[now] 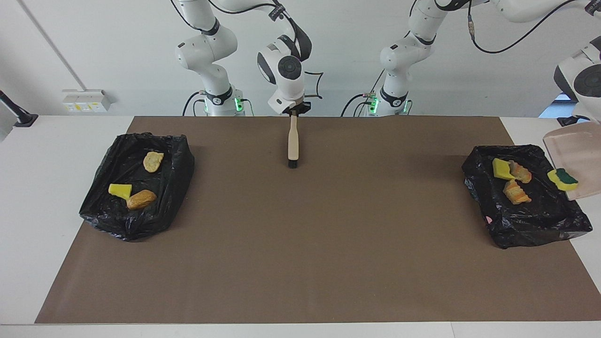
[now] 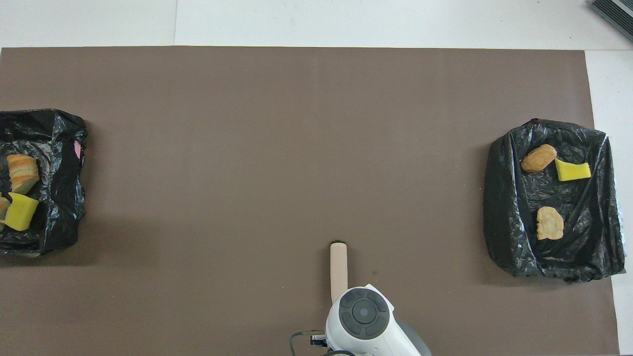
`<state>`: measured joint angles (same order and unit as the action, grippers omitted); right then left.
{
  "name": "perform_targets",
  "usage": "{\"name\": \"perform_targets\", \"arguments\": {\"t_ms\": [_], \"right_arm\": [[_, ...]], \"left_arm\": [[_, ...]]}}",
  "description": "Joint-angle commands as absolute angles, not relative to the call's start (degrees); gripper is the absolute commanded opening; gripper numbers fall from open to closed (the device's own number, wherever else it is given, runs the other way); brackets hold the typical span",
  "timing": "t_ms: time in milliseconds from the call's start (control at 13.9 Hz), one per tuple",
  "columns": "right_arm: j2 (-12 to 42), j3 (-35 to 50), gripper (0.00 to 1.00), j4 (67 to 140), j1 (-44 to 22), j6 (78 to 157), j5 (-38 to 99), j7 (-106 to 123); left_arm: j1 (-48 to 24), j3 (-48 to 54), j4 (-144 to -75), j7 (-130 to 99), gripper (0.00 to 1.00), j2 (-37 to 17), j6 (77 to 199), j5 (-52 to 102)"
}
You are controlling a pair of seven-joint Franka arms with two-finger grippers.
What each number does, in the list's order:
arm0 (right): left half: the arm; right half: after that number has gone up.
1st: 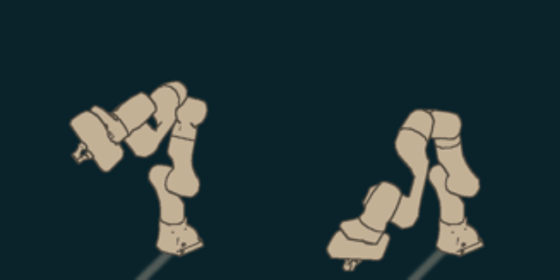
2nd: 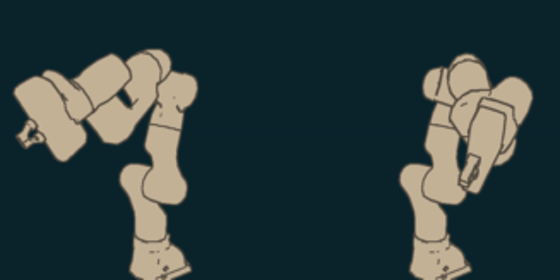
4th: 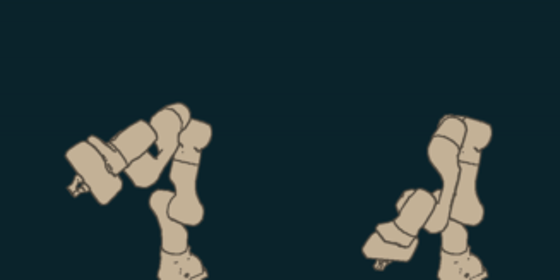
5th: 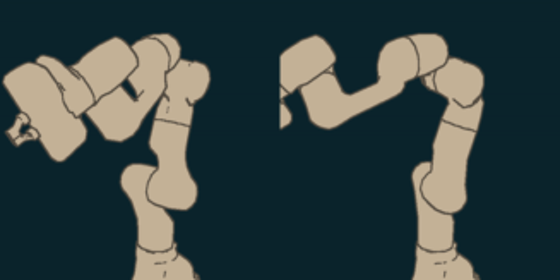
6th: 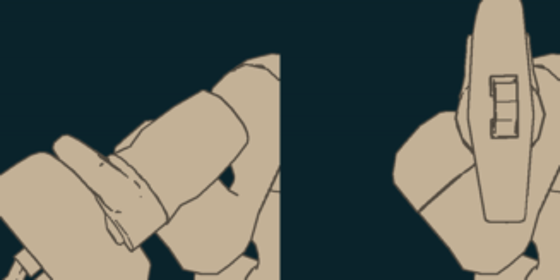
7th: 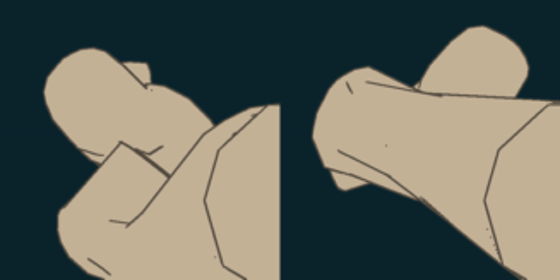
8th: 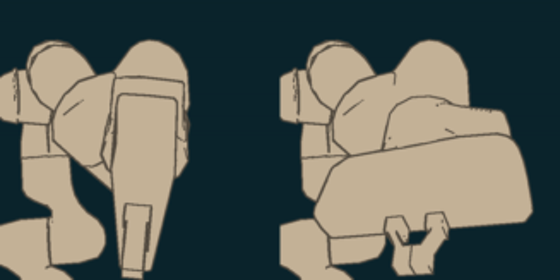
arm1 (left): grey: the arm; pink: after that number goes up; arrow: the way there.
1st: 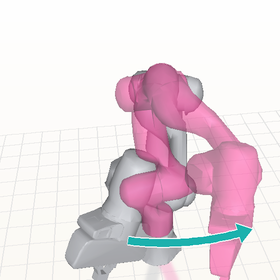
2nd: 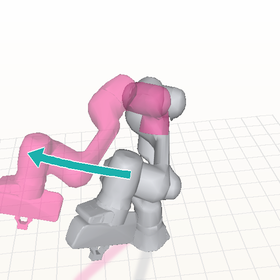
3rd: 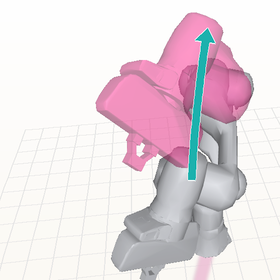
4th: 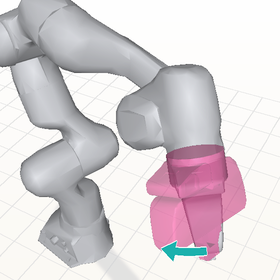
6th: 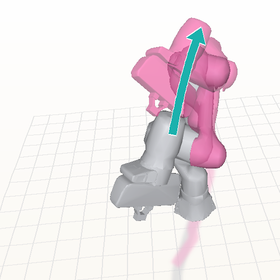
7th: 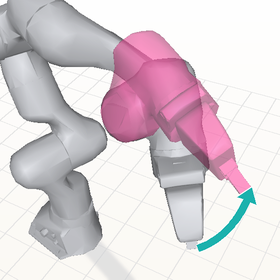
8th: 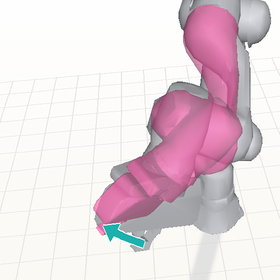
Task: Sweep and dump trash in bin
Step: 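Tip the dustpan with the left gripper to dump scraps into the bag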
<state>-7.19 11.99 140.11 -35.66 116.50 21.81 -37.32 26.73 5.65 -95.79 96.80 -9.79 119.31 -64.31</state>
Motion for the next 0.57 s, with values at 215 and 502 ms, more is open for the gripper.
{"name": "perform_targets", "arguments": {"t_ms": [215, 502], "right_arm": [[-8.26, 12.04, 0.34, 140.98, -35.07, 116.98, 21.18, -36.21], [-7.74, 12.04, 0.76, 140.01, -35.16, 116.63, 21.09, -36.12]], "left_arm": [[25.14, 5.71, -96.07, 90.53, 0.00, -7.38, 117.42, -72.78], [23.65, 7.47, -94.75, 90.80, 0.00, -6.60, 114.79, -58.40]]}}
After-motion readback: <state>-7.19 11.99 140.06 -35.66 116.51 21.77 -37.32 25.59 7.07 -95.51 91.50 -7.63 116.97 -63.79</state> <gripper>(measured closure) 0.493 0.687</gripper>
